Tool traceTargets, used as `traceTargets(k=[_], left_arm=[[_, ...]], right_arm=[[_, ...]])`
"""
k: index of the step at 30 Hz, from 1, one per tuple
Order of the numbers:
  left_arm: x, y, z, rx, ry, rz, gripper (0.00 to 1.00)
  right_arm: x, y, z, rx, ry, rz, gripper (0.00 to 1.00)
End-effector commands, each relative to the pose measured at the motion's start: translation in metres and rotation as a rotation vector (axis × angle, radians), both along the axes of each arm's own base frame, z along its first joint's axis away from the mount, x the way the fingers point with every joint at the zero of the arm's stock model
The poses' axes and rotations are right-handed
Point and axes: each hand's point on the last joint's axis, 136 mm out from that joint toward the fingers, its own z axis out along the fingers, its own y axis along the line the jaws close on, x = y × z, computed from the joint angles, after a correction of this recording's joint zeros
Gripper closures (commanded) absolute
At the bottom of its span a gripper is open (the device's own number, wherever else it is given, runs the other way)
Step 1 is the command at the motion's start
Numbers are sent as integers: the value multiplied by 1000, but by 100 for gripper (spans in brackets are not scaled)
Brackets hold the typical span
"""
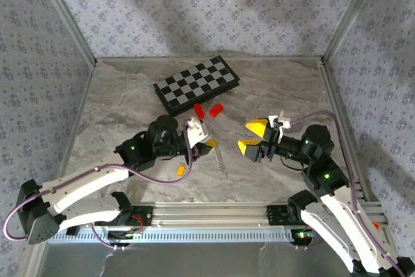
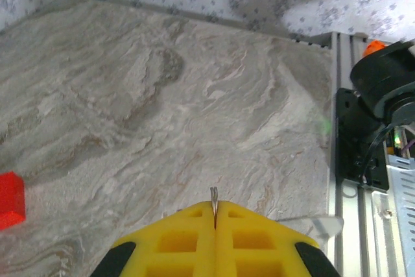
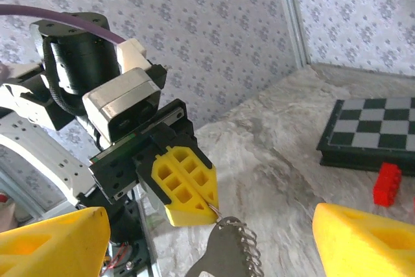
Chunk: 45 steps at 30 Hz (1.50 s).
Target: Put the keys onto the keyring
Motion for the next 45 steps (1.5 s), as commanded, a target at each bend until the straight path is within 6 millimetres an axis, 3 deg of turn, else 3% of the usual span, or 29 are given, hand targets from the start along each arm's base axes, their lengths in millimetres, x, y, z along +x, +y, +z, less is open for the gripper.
traceTargets(k=[1,6,9,16,25,33,45], left_arm=[[-18,1,34,-95,-91,-96,100],[-43,0,55,-126,-138,-200,100],[-55,0,64,-136,-171,-255,100],[-63,-1,79,-177,-208,-304,100],[-73,1,95,-242,-250,-348,100],[-83,4,96,-227,-268,-404,100],[-91,6,98,-227,-289,-432,100]], right_arm=[[-5,7,9,20,-53,53,16],[-21,16,16,54,-106,141,18],[-29,20,19,56,-140,182,27],[-48,26,18,50,-200,253,37],[-64,41,4,-41,-324,258,39],[-71,51,2,-101,-436,224,46],[-74,57,6,-104,-453,228,63]])
